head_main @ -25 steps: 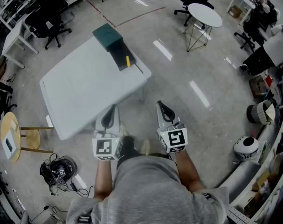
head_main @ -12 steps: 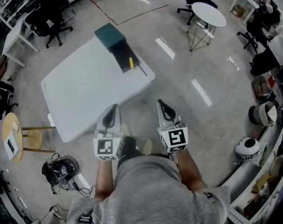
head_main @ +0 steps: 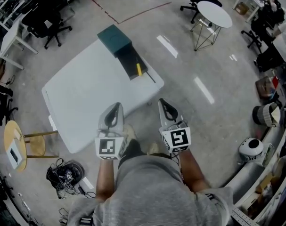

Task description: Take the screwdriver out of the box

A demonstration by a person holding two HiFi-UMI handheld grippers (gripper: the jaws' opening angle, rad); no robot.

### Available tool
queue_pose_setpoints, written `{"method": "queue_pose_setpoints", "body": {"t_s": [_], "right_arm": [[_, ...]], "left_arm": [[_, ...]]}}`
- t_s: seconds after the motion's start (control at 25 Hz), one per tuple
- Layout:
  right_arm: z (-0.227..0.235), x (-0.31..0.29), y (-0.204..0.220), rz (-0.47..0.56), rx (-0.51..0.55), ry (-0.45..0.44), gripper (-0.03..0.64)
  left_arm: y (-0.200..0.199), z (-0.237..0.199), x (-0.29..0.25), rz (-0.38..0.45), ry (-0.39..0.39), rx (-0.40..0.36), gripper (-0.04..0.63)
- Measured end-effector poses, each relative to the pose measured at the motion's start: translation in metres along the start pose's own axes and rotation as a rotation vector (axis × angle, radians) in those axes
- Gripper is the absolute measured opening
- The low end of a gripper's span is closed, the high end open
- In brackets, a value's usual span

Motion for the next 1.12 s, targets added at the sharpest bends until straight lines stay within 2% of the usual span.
{"method": "queue_pose_setpoints", "body": {"t_s": [0.24, 0.6, 0.84, 1.12], "right_arm": [[-0.015, -0.041, -0.016, -0.003, -0.017, 0.032, 0.003], [-0.031, -0.096, -0.030, -0.015, -0.059, 0.111, 0.003], [-0.027, -0.117, -0.025, -0.048, -0.085, 0.160, 0.003], [-0.019, -0.149, -0.011, -0.117, -0.090, 0.157, 0.003]], "left_arm": [[-0.008, -0.043, -0.024, -0.002, 0.046, -0.005, 0.012], [-0.013, -0.092, -0.058, -0.001, 0.158, -0.018, 0.012], [-0.007, -0.107, -0.080, -0.014, 0.211, -0.012, 0.012], [-0.001, -0.116, -0.105, -0.037, 0.233, 0.020, 0.012]]}}
Point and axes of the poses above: the fingertips, and each gripper's own axes: x backward along the fingers, z to its right, y out of its underside, the point moved 1 cm from there along x, backward along the fingers, and after that the axes turned 8 degrees about -z, right-handed, at the moved point
